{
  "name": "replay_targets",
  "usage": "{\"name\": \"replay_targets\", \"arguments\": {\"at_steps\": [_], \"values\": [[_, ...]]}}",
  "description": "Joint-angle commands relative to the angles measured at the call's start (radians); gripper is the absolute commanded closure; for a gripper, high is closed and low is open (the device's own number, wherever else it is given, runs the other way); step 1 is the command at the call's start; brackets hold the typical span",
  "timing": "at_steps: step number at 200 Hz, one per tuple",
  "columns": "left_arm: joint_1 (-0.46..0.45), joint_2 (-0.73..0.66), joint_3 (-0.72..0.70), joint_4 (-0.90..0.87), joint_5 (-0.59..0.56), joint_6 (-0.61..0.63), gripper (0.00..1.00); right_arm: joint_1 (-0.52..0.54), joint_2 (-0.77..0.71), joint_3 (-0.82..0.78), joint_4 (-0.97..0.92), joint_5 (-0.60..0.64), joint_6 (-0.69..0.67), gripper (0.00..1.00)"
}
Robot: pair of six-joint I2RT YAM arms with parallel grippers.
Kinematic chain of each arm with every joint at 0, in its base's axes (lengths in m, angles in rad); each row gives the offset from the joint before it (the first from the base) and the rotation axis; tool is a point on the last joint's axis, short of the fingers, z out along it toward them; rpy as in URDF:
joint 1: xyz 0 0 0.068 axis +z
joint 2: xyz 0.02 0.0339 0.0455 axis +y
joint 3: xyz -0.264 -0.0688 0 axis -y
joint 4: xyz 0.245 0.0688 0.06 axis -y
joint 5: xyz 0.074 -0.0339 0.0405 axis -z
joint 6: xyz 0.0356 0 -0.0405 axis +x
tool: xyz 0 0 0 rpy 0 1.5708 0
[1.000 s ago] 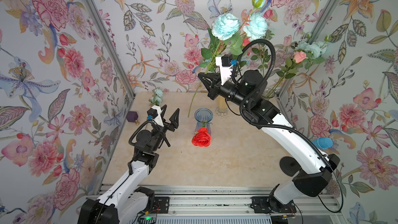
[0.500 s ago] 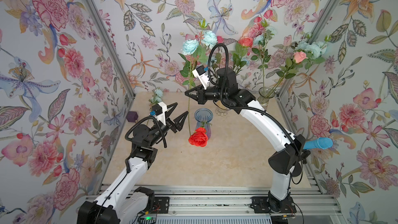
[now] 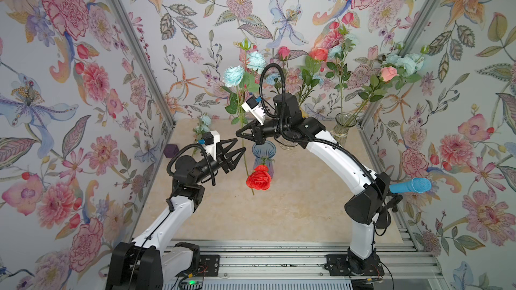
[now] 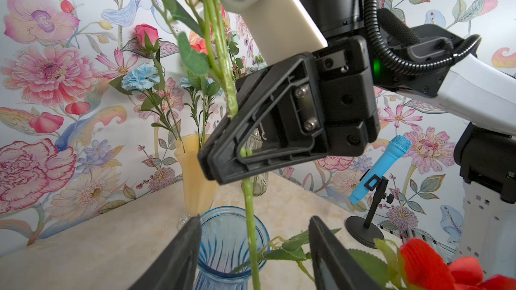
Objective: Pick out blue flowers from the vase
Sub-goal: Place the flower at the center of the board.
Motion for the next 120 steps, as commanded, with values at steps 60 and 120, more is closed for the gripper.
{"name": "replay_targets", "arguments": {"at_steps": [60,120], "values": [[0.034,0.027,0.042,0.037,0.089,-0.067,0.56,0.023,-0.005,-0.005,-0.017,-0.030,-0.073,1.00],[0.035,0.046,0.052,0.043,0.085,-0.099,0.63,0.044,0.010,0.012,-0.033,-0.034,-0.100,1.00]]}}
